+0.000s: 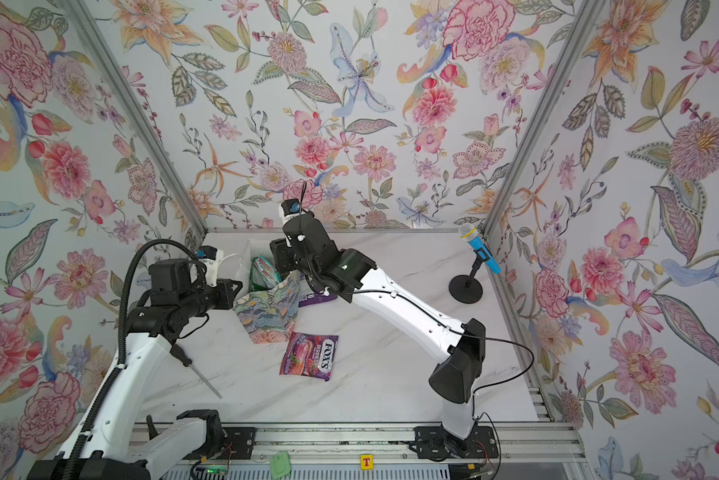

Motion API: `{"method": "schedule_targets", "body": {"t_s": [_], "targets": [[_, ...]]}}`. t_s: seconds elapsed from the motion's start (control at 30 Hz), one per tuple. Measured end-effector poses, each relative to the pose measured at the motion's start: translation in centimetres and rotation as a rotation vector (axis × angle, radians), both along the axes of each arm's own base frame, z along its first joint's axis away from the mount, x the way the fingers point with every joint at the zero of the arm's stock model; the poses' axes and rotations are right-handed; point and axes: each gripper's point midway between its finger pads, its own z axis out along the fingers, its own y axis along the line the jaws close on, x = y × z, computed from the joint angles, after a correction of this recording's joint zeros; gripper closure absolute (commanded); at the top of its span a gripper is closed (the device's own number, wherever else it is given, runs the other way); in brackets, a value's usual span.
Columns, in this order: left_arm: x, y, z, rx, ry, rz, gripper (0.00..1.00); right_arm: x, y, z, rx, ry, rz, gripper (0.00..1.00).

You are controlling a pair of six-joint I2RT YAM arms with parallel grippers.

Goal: Place the snacks into the paper bag
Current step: 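Lower the teal packet into the bag and open the right gripper, then move the right gripper down to the pink Fox's Berries packet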

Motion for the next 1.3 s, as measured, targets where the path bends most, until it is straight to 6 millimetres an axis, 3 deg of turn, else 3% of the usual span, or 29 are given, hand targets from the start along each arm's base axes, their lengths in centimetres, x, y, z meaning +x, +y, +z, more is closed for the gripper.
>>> {"method": "schedule_targets", "body": {"t_s": [0.13, 0.33, 0.67, 0.83, 1.0, 1.3], "targets": [[0.0, 0.0, 0.0, 0.000, 0.000, 0.001, 0.92, -0.4, 0.5, -0.5, 0.015, 0.025, 0.039, 0.63], [0.0, 0.1, 0.0, 0.000, 0.000, 0.002, 0.92, -1.8, -0.3, -5.3, -0.056, 0.109, 0.060, 0.63], [0.0, 0.1, 0.0, 0.001, 0.000, 0.003, 0.92, -6.8, -7.7, -14.4, -0.078, 0.338, 0.011, 0.60], [0.0, 0.1, 0.0, 0.000, 0.001, 0.003, 0.92, -8.7, -11.4, -20.9, -0.031, 0.511, -0.056, 0.59], [0.0, 0.1, 0.0, 0.000, 0.001, 0.003, 0.92, -10.8, -13.2, -26.7, 0.007, 0.671, -0.110, 0.58], [0.0, 0.1, 0.0, 0.000, 0.001, 0.003, 0.92, -11.9, -12.9, -29.7, 0.135, 0.786, -0.131, 0.55]]}}
